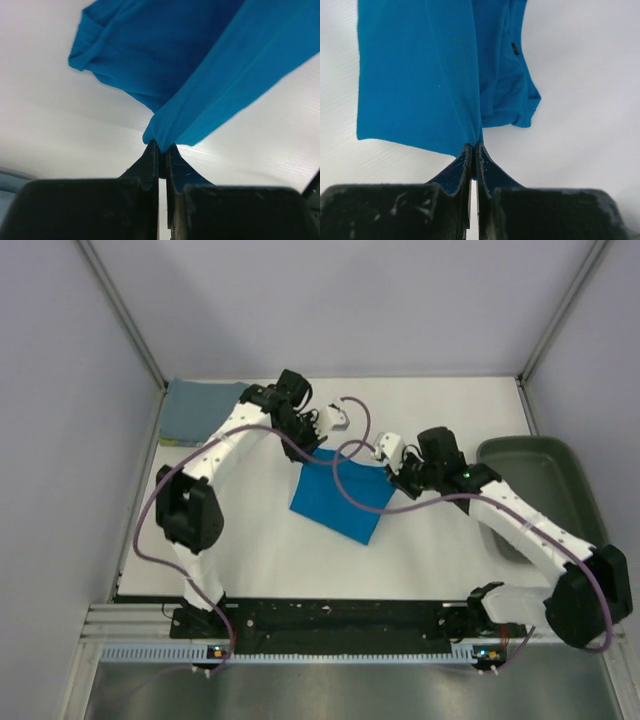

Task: Fold and stack the t-shirts
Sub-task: Fold the long partially folded tshirt into a neat square

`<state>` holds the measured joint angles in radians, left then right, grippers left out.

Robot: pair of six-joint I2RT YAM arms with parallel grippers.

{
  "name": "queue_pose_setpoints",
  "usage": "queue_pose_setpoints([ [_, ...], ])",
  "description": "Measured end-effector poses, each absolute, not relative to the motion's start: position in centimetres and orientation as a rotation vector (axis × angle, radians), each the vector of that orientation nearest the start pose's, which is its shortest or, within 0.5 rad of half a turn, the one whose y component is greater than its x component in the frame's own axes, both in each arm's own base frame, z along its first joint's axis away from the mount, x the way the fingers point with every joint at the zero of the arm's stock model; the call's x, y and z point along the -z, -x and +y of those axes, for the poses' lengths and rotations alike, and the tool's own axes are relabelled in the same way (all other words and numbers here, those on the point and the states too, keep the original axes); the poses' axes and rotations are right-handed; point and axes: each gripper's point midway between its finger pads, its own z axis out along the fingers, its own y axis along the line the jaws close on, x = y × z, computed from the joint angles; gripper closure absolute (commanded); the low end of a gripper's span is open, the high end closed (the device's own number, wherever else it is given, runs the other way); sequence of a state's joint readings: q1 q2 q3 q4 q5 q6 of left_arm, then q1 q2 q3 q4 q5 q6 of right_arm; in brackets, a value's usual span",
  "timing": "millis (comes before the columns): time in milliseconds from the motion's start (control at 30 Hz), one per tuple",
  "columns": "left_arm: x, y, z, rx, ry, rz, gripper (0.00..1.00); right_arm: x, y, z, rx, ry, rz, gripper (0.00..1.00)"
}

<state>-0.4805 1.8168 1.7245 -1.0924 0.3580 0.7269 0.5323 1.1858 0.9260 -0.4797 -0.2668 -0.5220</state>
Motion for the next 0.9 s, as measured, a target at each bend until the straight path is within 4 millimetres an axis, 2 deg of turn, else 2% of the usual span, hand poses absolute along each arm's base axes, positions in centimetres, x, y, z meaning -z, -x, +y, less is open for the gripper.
queue_pose_setpoints([
  [33, -16.1, -35.5, -21.9, 0.418, -1.569, 2.182, 1.0, -15.5, -28.5, 18.9, -0.306, 1.249, 1.932, 1.0],
  [133, -14.3, -39.0, -22.3, 0.414, -1.511, 2.237, 1.0, -14.0, -31.4, 18.5, -0.298, 1.208, 1.975, 1.0],
  [300, -11.1, -41.1, -23.0, 0.419, -1.489, 2.31, 0.94, -11.1, -33.9, 18.1, -0.297, 1.193, 2.055, 1.0],
  [400, -9.9, -41.6, -23.0, 0.402, -1.467, 2.338, 0.87, -9.9, -35.0, 17.9, -0.295, 1.173, 2.096, 1.0],
  [467, -9.6, -42.2, -23.1, 0.389, -1.45, 2.339, 0.8, -9.4, -35.8, 17.7, -0.288, 1.147, 2.117, 0.99],
  [633, -8.9, -44.7, -23.4, 0.311, -1.369, 2.322, 0.64, -8.2, -37.3, 17.1, -0.26, 1.064, 2.179, 0.79],
  [733, -8.6, -46.7, -23.0, 0.219, -1.298, 2.311, 0.5, -6.9, -38.9, 15.8, -0.215, 0.967, 2.25, 0.77],
  [800, -8.7, -48.6, -22.6, 0.14, -1.225, 2.297, 0.48, -6.0, -40.4, 14.7, -0.175, 0.877, 2.308, 0.76],
  [900, -10.0, -50.8, -22.4, 0.092, -1.128, 2.27, 0.47, -5.3, -42.6, 13.2, -0.113, 0.752, 2.37, 0.72],
])
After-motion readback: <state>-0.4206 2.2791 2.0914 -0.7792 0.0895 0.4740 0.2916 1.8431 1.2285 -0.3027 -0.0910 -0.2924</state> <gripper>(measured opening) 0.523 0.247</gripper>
